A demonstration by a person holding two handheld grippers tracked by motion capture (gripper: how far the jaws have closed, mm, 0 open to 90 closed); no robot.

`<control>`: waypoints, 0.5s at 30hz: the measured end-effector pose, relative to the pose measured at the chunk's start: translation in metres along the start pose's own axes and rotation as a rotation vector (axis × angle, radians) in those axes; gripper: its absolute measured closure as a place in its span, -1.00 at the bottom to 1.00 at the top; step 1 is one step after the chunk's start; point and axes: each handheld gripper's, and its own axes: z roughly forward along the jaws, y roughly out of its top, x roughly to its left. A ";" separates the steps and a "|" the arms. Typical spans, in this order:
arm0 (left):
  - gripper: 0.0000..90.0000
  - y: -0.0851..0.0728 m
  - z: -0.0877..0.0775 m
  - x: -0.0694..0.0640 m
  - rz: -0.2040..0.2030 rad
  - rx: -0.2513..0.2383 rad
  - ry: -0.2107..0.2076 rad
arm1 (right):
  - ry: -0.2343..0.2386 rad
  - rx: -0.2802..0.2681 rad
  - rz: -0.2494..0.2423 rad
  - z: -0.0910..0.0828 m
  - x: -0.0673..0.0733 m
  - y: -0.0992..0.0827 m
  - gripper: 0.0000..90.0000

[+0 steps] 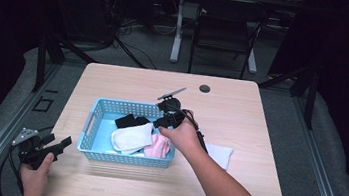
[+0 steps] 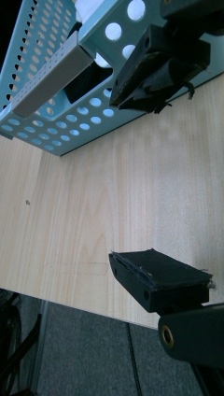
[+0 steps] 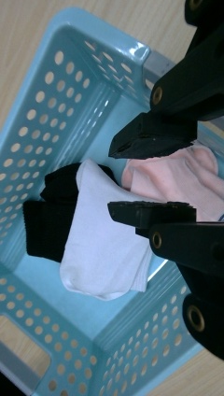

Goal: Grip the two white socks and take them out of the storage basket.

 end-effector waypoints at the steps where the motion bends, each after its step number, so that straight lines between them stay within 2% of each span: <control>1: -0.53 0.000 0.000 0.000 0.000 0.000 0.000 | -0.001 0.011 0.007 0.004 0.000 0.001 0.49; 3: -0.53 0.000 0.000 0.000 0.002 0.000 -0.001 | -0.001 0.047 0.004 0.010 0.000 0.003 0.49; 9: -0.53 0.000 0.000 0.000 0.003 0.001 -0.003 | -0.010 0.103 0.027 0.027 0.004 0.005 0.49; 11: -0.53 0.000 0.000 0.000 0.003 0.001 -0.003 | -0.022 0.125 0.017 0.034 0.006 0.005 0.49; 15: -0.53 0.000 0.000 0.000 0.002 0.001 -0.003 | -0.030 0.136 0.020 0.044 0.011 0.006 0.49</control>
